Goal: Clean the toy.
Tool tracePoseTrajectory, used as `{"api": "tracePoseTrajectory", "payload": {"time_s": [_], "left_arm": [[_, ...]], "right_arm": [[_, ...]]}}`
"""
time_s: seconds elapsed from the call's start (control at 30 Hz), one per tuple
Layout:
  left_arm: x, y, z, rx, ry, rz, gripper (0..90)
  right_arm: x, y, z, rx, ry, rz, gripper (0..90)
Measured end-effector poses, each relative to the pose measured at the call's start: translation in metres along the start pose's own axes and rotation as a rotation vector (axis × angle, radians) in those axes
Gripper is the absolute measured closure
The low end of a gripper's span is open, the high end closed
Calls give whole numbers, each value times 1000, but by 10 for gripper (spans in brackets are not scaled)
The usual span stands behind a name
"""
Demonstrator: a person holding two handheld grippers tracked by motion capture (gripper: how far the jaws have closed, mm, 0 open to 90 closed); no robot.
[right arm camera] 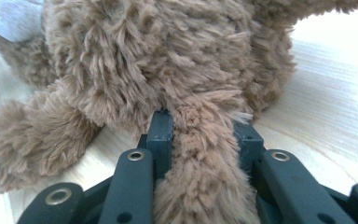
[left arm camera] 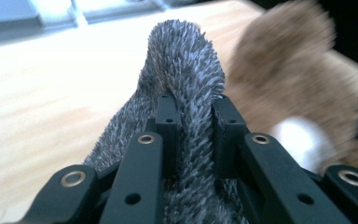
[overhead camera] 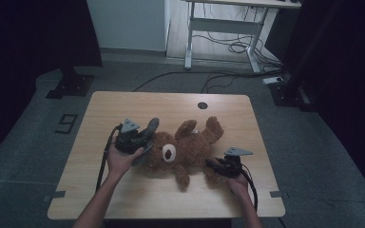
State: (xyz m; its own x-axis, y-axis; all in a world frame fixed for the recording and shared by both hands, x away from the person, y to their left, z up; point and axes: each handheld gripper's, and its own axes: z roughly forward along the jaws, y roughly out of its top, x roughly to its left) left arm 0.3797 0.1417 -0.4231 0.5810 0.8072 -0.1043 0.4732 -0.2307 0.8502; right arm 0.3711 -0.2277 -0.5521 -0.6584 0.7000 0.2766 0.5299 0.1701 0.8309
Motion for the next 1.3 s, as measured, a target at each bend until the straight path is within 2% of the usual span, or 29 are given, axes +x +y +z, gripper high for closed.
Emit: {"api": "tracePoseTrajectory", "payload": {"time_s": [0.1, 0.2, 0.27, 0.33, 0.4, 0.47, 0.53, 0.63, 0.77, 0.9, 1.03, 1.13, 1.23, 1.3], "left_arm": [[-16, 17, 13, 17, -20, 39, 749], [-25, 24, 32, 64, -26, 47, 747], [-26, 21, 49, 107, -32, 32, 747], [-25, 10, 66, 172, -22, 35, 744], [-21, 0, 72, 170, -9, 29, 745], [-15, -6, 69, 143, -36, -11, 746], [-15, -7, 65, 145, -42, -11, 748], [-21, -11, 61, 147, -39, 16, 749], [-28, -19, 57, 133, -31, 56, 751], [-30, -26, 54, 117, -42, 52, 756], [-33, -30, 50, 112, -59, 49, 759], [-37, -35, 47, 101, -65, 54, 760], [-43, -39, 43, 93, -71, 67, 761], [-47, -42, 41, 85, -75, 76, 762]], "right_arm": [[2, 2, 3, -1, -14, -5, 676], [2, 2, 3, 0, -15, -5, 676], [2, 2, 2, 1, -11, -4, 676], [2, 2, 2, -2, -10, -10, 675], [2, 2, 1, 0, -3, -11, 675], [2, 2, 0, 1, 0, -12, 675], [3, 1, 0, 4, 5, -13, 675], [3, 0, -1, 11, 10, -10, 665], [3, -2, -3, 21, 1, 12, 588], [0, -3, -4, 24, 10, 52, 510], [1, -1, -8, 20, -6, 32, 430], [1, 1, -15, -18, -10, 19, 387], [0, 6, -28, -88, -19, 29, 331], [1, 11, -34, -113, -26, 36, 292]]}}
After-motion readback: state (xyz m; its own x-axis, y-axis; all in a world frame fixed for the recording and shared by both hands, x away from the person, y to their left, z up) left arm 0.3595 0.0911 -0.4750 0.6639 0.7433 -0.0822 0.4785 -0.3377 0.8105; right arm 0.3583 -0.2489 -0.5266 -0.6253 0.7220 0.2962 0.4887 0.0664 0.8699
